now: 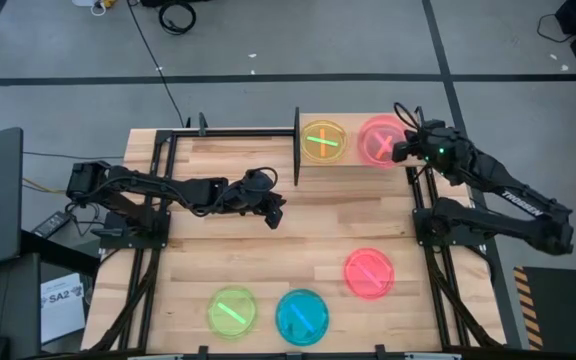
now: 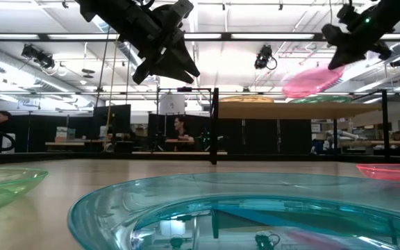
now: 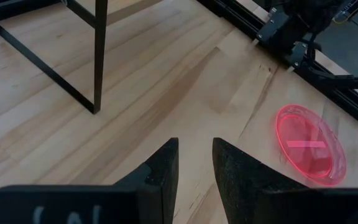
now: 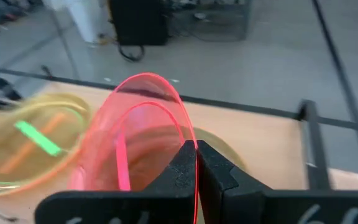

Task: Place and stack plates onto a shelf
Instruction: Stack the left pink plate on top of the orange plate on the shelf

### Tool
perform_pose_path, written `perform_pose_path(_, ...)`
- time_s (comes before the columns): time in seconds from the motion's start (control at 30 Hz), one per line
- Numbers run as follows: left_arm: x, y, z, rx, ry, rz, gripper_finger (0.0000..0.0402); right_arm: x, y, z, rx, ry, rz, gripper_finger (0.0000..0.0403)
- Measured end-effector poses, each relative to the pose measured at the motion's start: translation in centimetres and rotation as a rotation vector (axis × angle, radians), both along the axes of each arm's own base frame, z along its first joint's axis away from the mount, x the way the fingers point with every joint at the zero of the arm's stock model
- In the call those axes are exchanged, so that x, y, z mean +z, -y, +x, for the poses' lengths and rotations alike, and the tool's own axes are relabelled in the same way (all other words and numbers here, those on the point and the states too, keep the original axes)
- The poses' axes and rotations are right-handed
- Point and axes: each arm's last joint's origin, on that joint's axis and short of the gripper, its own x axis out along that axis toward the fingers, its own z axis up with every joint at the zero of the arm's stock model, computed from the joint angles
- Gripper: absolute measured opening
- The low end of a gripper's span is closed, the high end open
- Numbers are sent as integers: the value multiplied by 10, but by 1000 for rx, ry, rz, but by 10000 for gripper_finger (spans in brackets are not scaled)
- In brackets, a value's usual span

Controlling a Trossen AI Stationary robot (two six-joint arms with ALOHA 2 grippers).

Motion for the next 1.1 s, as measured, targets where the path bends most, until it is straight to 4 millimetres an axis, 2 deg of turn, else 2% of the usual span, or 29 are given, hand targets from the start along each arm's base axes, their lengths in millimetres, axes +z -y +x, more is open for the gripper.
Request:
perform_pose_path(0.47, 0, 0, 0, 0, -1, 0, 105, -4, 6, -8, -91, -39, 27, 9)
perform_pose_path(1.1, 0, 0, 0, 0, 0, -1, 105, -4, 7, -9, -84, -32, 37, 21)
